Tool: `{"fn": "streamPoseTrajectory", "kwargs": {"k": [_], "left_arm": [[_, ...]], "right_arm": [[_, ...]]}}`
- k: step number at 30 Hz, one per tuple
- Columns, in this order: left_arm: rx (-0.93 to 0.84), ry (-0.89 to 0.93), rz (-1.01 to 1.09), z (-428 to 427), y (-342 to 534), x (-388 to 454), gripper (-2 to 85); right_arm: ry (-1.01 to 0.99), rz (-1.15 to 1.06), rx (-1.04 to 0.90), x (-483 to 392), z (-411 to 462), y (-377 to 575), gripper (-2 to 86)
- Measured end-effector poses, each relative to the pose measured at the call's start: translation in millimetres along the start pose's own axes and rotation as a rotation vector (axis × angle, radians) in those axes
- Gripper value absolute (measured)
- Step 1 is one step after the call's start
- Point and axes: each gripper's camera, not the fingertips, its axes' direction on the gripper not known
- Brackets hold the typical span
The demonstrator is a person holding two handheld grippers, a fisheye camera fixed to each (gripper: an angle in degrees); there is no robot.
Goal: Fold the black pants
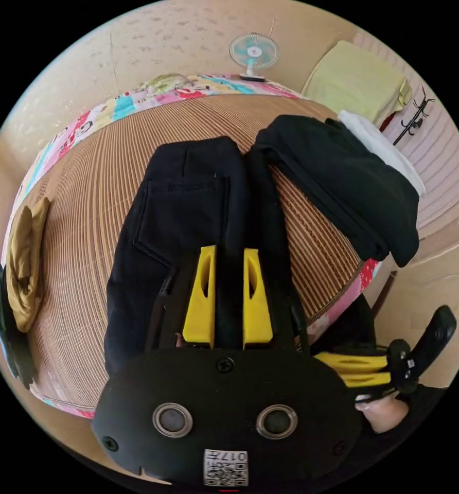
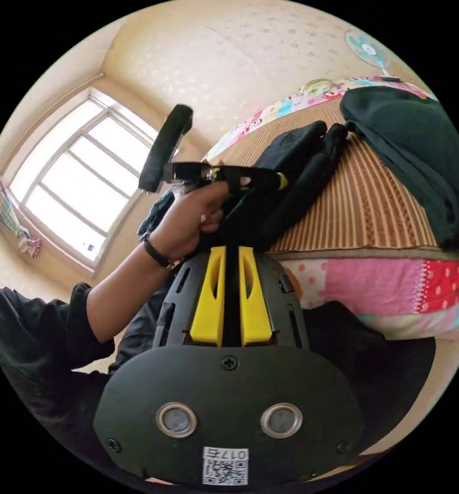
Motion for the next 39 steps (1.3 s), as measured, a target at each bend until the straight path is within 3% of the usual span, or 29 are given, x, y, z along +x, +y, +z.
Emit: {"fn": "streamPoseTrajectory", "kwargs": {"k": [1,3,6,10,14,17,20,25,27,30,34,37,39], "left_arm": [[0.020,0.047,-0.037,-4,7,-8,5.4],[0.098,0.370,-0.234,-17,40,-55,4.9],[0.235,0.624,-0.356,-43,87,-96,4.7],[0.429,0.520,-0.286,-128,137,-108,4.4],[0.669,0.401,-0.215,-257,211,-134,4.0],[0.881,0.416,-0.116,-341,260,-139,3.8],[1.051,0.349,0.011,-410,265,-143,3.3],[0.925,0.335,0.059,-472,114,-220,4.5],[0.715,0.323,0.022,-461,11,-263,6.4],[0.552,0.346,-0.194,-411,-27,-307,10.8],[0.486,0.376,-0.136,-333,12,-301,11.0],[0.310,0.401,-0.083,-245,63,-273,10.9],[0.216,0.559,-0.073,-185,108,-247,11.0]], "right_arm": [[0.012,0.034,0.047,8,-8,-1,5.1],[-0.049,0.168,0.091,40,-14,-20,8.7],[-0.097,0.201,-0.086,49,41,-61,10.1],[0.079,0.193,-0.160,12,85,-79,5.9],[0.012,0.054,0.117,-76,16,-61,3.5],[-0.008,-0.159,0.356,-152,-52,-44,3.1],[0.010,-0.327,0.541,-208,-108,-55,3.1],[0.217,-0.389,0.682,-246,-135,-193,4.3],[0.285,-0.326,0.500,-238,-109,-311,6.3],[0.318,-0.167,0.205,-198,-62,-377,7.6],[0.231,-0.357,0.125,-168,-19,-310,7.9],[0.248,-0.395,-0.115,-115,40,-224,8.7],[0.192,-0.331,-0.269,-63,77,-143,9.7]]}}
